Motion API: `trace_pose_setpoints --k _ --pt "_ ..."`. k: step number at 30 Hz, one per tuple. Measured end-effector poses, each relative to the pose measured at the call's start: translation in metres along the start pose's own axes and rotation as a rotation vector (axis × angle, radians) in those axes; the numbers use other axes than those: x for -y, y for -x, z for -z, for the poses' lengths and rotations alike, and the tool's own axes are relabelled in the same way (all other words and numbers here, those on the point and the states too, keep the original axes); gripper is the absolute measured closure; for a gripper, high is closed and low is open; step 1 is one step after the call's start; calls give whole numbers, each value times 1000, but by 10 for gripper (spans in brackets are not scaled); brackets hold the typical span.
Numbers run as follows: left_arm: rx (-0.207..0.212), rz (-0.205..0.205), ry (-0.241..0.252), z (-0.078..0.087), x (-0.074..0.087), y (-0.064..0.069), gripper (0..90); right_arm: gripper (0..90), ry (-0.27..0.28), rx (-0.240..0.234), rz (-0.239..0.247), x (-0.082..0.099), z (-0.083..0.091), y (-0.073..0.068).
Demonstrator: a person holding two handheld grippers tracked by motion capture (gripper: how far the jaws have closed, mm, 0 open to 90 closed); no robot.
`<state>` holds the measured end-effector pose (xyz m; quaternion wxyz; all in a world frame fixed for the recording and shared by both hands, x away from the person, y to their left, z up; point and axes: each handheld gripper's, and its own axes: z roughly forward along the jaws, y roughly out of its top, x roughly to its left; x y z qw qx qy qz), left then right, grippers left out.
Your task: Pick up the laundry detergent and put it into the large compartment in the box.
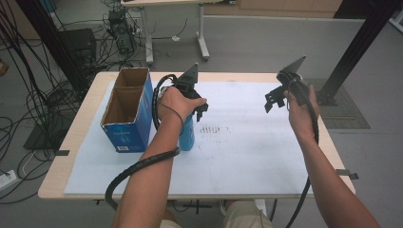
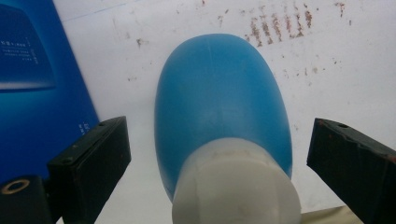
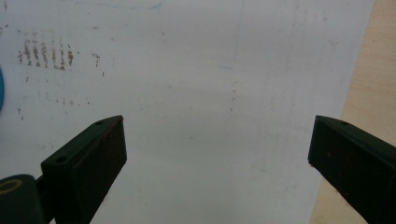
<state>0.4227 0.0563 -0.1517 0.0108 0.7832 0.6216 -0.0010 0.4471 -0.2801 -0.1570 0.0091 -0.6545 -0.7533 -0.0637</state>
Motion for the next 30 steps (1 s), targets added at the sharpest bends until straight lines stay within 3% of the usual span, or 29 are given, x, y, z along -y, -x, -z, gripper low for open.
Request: trace_pose_setpoints --k 30 --pt "1 -9 -1 -2 -1 4 65 44 -3 4 -2 1 -2 1"
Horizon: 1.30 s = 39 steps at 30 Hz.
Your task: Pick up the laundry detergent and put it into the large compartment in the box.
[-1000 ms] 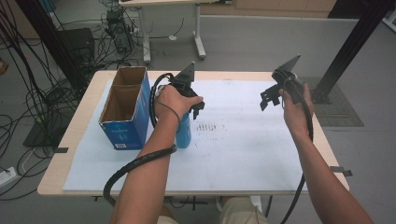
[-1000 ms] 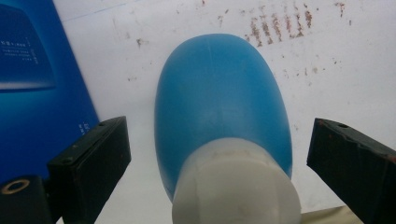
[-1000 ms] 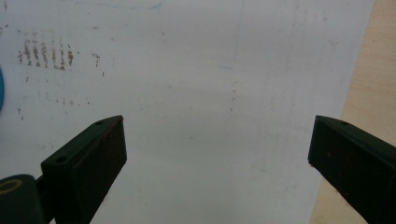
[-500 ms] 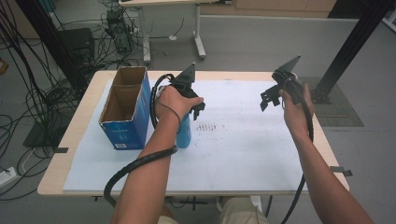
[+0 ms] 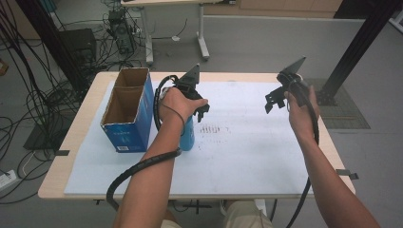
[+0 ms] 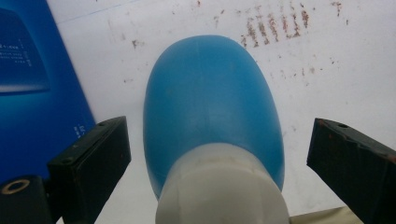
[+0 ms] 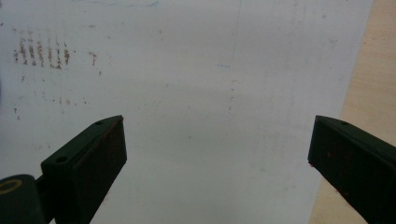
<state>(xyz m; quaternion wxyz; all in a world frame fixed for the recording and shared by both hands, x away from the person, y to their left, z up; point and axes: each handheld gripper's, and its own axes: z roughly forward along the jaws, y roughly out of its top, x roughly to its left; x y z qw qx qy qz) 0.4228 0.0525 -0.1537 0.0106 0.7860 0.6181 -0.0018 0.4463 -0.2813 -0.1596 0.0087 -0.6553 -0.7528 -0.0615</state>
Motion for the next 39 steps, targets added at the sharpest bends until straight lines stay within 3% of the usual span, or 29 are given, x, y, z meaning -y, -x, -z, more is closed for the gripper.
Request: trace_pose_setpoints --k 39 --pt "-13 6 3 -6 2 3 73 43 2 -5 -5 1 0 1"
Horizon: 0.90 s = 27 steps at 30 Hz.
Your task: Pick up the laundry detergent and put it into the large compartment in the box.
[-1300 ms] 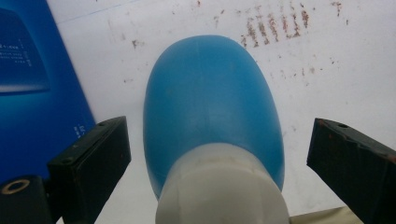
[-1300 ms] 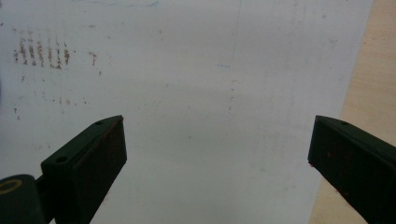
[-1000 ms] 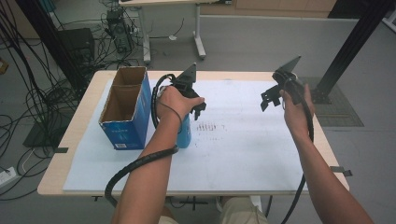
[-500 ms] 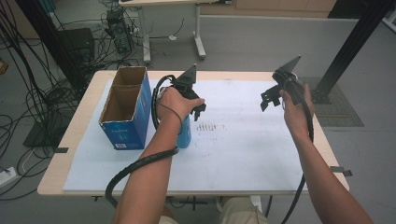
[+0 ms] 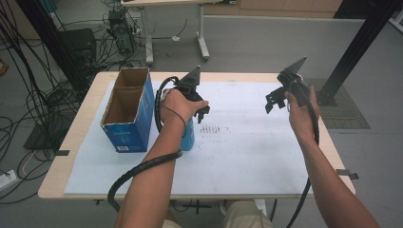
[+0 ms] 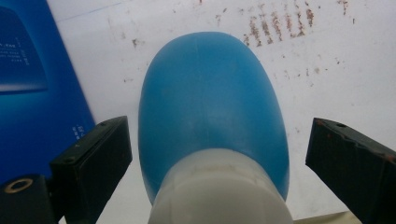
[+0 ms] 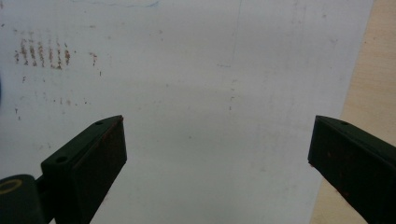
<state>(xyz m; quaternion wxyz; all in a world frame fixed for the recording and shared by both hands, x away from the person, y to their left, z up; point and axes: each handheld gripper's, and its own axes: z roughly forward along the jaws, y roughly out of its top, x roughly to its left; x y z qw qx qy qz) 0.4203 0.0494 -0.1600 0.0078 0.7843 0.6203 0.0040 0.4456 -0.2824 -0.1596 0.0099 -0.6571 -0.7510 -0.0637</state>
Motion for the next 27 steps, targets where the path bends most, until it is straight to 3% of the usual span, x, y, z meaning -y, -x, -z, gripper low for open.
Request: trace_pose_setpoints --k 19,27 --pt "-4 -3 5 -2 0 1 76 43 -2 1 -4 0 -1 1" --pt "-12 -9 10 -3 1 2 125 43 0 -1 -4 0 -1 2"
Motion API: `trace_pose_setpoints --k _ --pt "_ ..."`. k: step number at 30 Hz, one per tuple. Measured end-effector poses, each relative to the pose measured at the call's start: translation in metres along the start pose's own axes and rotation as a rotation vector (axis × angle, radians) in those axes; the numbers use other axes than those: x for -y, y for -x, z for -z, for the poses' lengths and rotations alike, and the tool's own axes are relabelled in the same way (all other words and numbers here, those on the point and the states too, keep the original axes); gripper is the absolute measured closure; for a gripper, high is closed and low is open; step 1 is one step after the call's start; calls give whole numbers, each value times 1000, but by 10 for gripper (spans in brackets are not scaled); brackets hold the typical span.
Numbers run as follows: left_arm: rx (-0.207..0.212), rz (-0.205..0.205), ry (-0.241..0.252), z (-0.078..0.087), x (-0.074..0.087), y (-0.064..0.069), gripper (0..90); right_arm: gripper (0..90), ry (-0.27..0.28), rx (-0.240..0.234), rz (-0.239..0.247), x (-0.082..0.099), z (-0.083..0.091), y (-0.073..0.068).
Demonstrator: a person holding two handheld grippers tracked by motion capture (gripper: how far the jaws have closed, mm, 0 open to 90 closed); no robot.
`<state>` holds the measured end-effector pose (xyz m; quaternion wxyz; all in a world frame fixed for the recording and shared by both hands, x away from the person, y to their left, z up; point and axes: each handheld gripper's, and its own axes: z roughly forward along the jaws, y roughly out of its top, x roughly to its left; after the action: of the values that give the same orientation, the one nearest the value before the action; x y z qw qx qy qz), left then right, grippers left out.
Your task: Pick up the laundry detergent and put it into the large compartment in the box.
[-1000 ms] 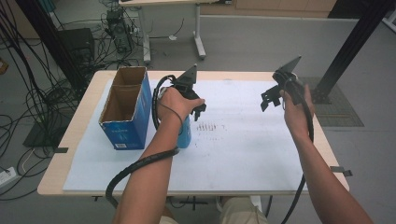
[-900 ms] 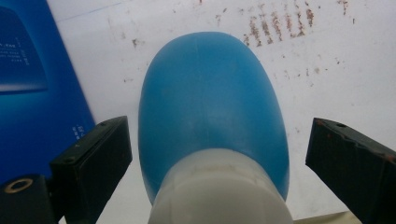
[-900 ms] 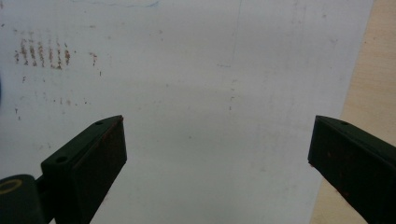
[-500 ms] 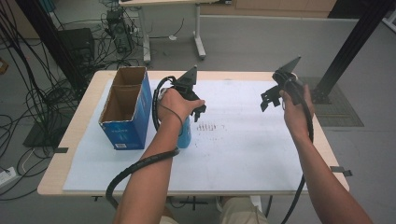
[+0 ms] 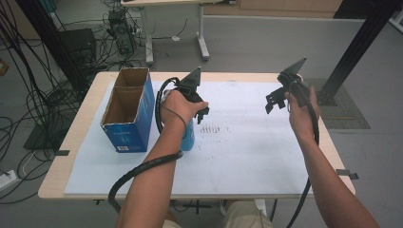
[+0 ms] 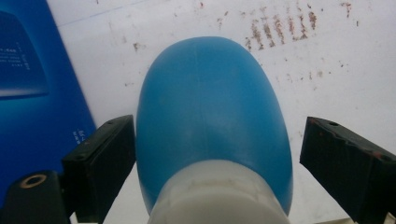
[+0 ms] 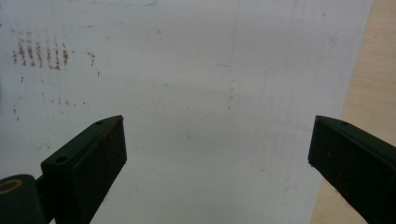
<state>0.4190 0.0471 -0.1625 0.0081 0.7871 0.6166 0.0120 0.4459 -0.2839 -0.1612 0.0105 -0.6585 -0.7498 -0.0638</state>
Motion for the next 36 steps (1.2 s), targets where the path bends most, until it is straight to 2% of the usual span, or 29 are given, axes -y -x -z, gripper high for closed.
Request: trace_pose_setpoints --k 11,19,29,36 --pt "-13 2 16 -2 3 1 193 43 -4 1 0 0 -1 0" --pt "-17 0 27 0 5 -1 292 43 0 -2 1 0 -1 -2" --pt "-12 -7 22 -2 5 -1 352 43 -3 2 5 -1 -1 -3" --pt "-14 -10 15 -2 3 -1 356 43 -3 1 2 -1 -2 -2"
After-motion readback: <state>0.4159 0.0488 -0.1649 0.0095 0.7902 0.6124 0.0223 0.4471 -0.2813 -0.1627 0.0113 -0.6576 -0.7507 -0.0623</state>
